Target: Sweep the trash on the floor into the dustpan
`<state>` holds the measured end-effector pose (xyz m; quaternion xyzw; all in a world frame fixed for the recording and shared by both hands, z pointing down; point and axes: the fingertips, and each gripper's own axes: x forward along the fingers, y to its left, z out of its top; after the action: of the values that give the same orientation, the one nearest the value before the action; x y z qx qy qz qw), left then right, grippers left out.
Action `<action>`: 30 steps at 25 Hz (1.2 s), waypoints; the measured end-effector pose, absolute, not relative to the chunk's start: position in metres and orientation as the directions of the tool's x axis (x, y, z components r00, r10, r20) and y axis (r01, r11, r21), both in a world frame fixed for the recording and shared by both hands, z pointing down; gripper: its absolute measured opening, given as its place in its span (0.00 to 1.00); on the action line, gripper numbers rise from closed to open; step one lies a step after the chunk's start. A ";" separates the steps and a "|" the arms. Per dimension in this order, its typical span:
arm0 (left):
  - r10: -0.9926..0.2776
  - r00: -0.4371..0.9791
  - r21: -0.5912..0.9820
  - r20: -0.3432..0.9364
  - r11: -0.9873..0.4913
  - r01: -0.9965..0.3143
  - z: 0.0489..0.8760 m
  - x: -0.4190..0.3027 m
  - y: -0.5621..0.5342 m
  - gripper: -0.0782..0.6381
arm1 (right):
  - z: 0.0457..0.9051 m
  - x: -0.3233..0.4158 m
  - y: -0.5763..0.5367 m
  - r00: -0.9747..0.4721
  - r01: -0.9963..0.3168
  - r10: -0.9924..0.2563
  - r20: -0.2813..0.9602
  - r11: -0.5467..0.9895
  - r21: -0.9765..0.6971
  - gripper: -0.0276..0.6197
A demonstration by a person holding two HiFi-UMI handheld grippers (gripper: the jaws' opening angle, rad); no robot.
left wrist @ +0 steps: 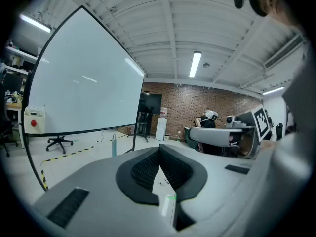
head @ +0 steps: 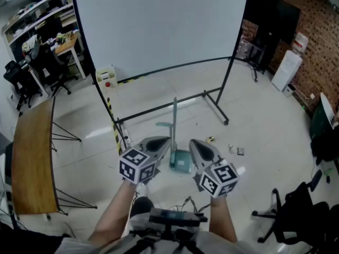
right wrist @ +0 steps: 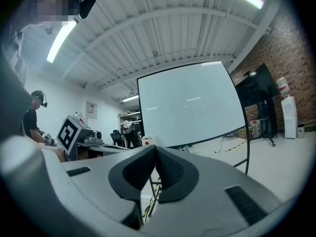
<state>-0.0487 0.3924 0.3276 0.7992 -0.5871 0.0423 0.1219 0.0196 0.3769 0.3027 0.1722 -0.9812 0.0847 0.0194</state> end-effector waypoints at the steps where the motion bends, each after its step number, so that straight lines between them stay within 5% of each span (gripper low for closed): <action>1: -0.928 0.304 0.140 0.215 -0.279 -0.950 0.329 -0.050 0.391 0.11 | 0.304 0.019 0.374 -0.936 -0.352 -0.343 0.081 0.922 -0.161 0.04; 13: -0.915 0.296 0.119 0.275 -0.273 -0.955 0.361 -0.098 0.362 0.11 | 0.314 -0.022 0.347 -0.932 -0.356 -0.337 0.130 0.920 -0.166 0.04; 30: -0.660 0.505 -0.014 0.556 -0.616 -0.788 0.522 -0.156 0.242 0.12 | 0.370 -0.084 0.244 -0.790 -0.593 -0.529 0.310 0.788 -0.164 0.04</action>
<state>-0.1562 0.2415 0.5219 0.8591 -0.4213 0.2642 0.1212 -0.0842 0.2437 0.3702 0.2993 -0.9374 0.1273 0.1248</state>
